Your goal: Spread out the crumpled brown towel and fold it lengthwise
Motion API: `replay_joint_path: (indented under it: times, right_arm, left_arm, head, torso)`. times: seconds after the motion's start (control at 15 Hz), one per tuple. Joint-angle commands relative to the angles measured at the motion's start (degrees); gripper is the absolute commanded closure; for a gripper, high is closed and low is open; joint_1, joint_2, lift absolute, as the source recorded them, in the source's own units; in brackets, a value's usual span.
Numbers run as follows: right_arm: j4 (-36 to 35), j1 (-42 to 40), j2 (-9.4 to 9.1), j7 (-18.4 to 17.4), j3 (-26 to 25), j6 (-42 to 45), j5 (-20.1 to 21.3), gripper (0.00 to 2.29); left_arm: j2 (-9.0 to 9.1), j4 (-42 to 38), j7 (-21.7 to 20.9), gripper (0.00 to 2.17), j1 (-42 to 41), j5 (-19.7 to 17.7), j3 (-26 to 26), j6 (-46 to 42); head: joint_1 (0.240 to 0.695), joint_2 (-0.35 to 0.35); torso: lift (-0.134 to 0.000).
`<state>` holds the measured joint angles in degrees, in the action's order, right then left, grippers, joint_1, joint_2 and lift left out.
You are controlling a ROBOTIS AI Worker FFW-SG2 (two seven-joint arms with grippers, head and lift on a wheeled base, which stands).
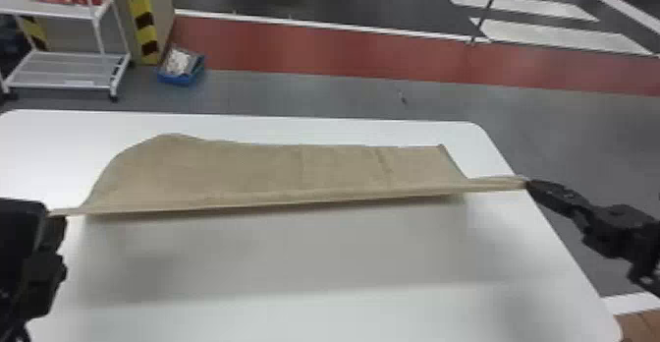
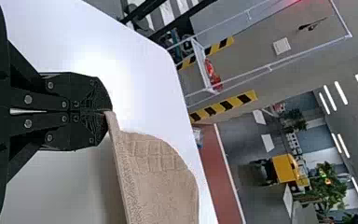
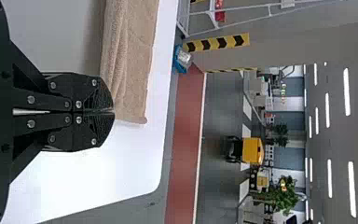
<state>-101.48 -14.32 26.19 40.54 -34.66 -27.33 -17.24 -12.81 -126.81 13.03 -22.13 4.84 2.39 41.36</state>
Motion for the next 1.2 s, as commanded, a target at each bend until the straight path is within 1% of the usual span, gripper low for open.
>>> replay_joint_path:
  times: [0.0, 0.07, 0.13, 0.2, 0.27, 0.33, 0.47, 0.53, 0.6, 0.67, 0.8, 0.87, 1.0, 1.13]
  right_arm:
    - [-0.1, -2.2, -0.18, 0.2, -2.3, 0.1, -0.2, 1.66]
    - [-0.1, -2.5, -0.18, 0.2, -2.5, -0.1, -0.3, 1.66]
    - [-0.4, -2.5, -0.09, 0.3, -2.6, -0.2, -1.6, 1.66]
    - [-0.7, -1.9, -0.09, 0.2, -2.5, -1.5, -2.6, 1.66]
    - [-1.0, 0.3, -0.18, 0.0, -2.2, -4.1, -2.8, 1.66]
    - [-1.4, 3.9, -1.06, -0.8, -1.4, -7.3, -1.8, 1.66]
    - [-0.7, 12.8, -2.46, -2.3, 2.1, -10.8, 0.3, 1.66]
    - [0.5, 17.0, -3.34, -3.6, 4.0, -12.7, 1.8, 1.66]
    - [1.8, 21.9, -4.57, -4.9, 5.9, -15.3, 3.1, 1.66]
    - [2.8, 25.4, -4.75, -7.0, 7.9, -16.4, 3.5, 1.66]
    - [6.0, 31.9, -4.75, -10.1, 11.8, -17.8, 3.8, 1.66]
    - [6.7, 34.7, -4.75, -11.1, 12.6, -19.4, 4.1, 1.66]
    - [7.4, 38.9, -4.75, -12.8, 14.0, -21.0, 4.8, 1.66]
    - [7.3, 40.9, -4.75, -14.1, 13.7, -21.9, 4.8, 1.66]
  left_arm:
    - [0.5, -3.2, -0.1, 1.42, -4.1, 1.1, 1.2, 2.0]
    - [0.77, -3.7, -0.2, 1.42, -4.1, 1.9, 1.9, 4.0]
    - [0.77, -4.2, -0.3, 1.42, -4.1, 2.0, 2.0, 4.3]
    - [0.77, -4.9, -0.2, 1.42, -4.0, 1.9, 1.3, 4.3]
    - [0.86, -5.3, 0.2, 1.42, -2.5, 1.5, 0.5, 4.1]
    - [0.94, -5.1, 0.3, 1.42, -0.3, 0.6, -0.5, 2.4]
    - [0.94, -1.8, 2.4, 1.42, 6.4, -2.6, -2.1, -2.7]
    - [0.94, 1.1, 3.2, 1.42, 10.1, -3.8, -2.7, -4.8]
    - [0.94, 3.6, 3.1, 1.42, 13.9, -4.8, -3.4, -5.2]
    - [0.77, 6.8, 3.1, 1.42, 18.6, -6.1, -3.6, -5.2]
    - [0.06, 10.1, 2.6, 1.42, 24.7, -6.7, -3.7, -5.0]
    - [0.06, 10.6, 2.4, 1.42, 26.5, -7.0, -3.7, -5.0]
    - [-0.2, 10.6, 2.4, 1.42, 29.2, -7.4, -3.7, -4.7]
    - [-0.29, 10.2, 2.3, 1.42, 29.7, -7.9, -3.5, -4.0]
  head:
    - [0.695, -0.23]
    - [0.695, -0.245]
    - [0.695, -0.277]
    - [0.695, -0.288]
    - [0.695, -0.29]
    - [0.695, -0.288]
    - [0.695, -0.263]
    - [0.695, -0.223]
    - [0.695, -0.199]
    - [0.695, -0.175]
    - [0.641, -0.141]
    - [0.586, -0.114]
    - [0.531, -0.093]
    - [0.489, -0.086]
  torso:
    - [-0.124]
    - [-0.124]
    - [-0.124]
    - [-0.124]
    - [-0.124]
    - [-0.124]
    - [-0.124]
    - [-0.124]
    - [-0.124]
    - [-0.124]
    - [-0.124]
    - [-0.124]
    - [-0.124]
    - [-0.124]
